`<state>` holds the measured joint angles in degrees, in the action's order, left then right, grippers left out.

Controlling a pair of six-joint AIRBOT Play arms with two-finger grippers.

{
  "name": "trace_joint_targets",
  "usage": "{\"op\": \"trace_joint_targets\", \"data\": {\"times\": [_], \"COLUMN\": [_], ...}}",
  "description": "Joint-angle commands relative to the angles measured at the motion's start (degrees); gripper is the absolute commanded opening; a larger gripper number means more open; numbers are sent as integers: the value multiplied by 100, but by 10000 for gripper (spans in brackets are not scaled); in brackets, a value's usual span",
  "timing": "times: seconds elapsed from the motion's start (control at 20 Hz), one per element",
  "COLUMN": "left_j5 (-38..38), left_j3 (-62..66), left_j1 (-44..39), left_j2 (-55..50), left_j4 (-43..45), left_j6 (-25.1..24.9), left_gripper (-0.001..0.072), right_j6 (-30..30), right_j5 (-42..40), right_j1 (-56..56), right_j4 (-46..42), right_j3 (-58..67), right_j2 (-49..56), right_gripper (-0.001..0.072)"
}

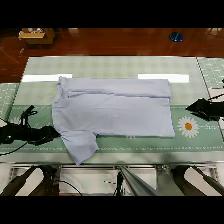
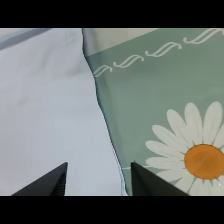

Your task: Fold the shirts.

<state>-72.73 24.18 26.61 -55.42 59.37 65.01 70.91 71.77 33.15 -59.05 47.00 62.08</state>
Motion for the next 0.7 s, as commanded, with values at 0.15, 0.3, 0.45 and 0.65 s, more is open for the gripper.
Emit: {"op": "trace_joint_targets", "data": {"times": [0.15, 0.3, 0.45, 0.65], "left_j5": [962, 1172, 1067, 953], "left_j3": [-111, -111, -111, -109], "left_j1": [-938, -1519, -1659, -1368], "left_j2": [-555, -1032, -1399, -1381], "left_j4": [-675, -817, -778, -721], "left_j6": [-48, -52, -96, -111], "left_gripper": [602, 582, 34, 30], "right_j6": [-4, 35, 79, 243], "right_j5": [240, 326, 321, 501], "right_j1": [7, 7, 9, 372], "right_j4": [26, 28, 66, -697], "right_j3": [-11, -9, -9, -52], "right_j2": [-17, -28, -177, -323], "right_gripper": [468, 468, 469, 470]}}
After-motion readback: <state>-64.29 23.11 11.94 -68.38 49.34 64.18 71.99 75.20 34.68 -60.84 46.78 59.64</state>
